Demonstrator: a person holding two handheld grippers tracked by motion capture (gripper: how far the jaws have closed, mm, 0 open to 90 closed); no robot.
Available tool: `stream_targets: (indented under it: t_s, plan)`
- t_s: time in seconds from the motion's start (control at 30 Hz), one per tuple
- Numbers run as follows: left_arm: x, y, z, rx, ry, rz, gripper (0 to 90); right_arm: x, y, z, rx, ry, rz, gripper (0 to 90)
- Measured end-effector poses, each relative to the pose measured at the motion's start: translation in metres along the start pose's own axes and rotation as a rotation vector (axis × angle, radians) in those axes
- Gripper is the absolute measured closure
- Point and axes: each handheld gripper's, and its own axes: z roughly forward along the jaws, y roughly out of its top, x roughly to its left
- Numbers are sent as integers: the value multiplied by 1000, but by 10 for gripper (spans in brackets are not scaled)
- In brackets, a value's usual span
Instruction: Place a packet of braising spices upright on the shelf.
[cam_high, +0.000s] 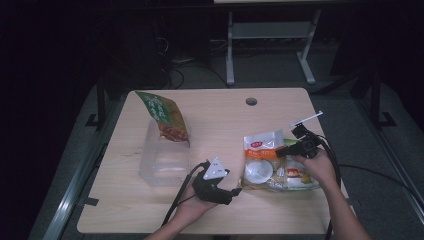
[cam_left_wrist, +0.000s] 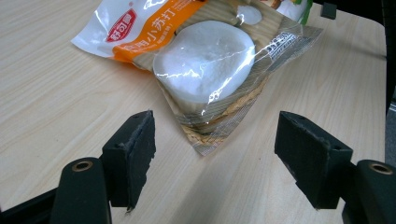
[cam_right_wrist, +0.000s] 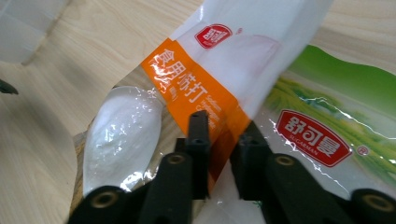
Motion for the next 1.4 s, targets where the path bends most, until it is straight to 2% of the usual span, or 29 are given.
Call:
stream_targets:
  t_s: [0.17,0.47,0.7,0.97,1.03,1.13,1.27,1.33,1.4]
  plan:
    - [1,0,-1,2,0,-11,286,5,1,-1,-2,8,-24,891]
    - [7,0,-2,1,-4,-36,285,14,2,-4,-16,-4,-56,896]
    - [11,0,0,-9,-24,-83,281,26,2,-14,-75,6,-103,898]
    - [21,0,10,-25,-48,-149,277,41,-1,-26,-136,31,-161,899]
    - [23,1,14,-25,-52,-166,277,45,-3,-29,-153,47,-190,898]
    - [25,2,19,-9,-43,-167,281,47,-4,-30,-158,52,-202,898]
    - [30,6,28,6,-47,-200,292,50,-7,-33,-171,65,-227,898]
    - [32,9,32,10,-58,-204,298,52,-7,-34,-170,65,-239,899]
    - [34,10,35,0,-79,-228,311,53,-8,-35,-175,71,-251,899]
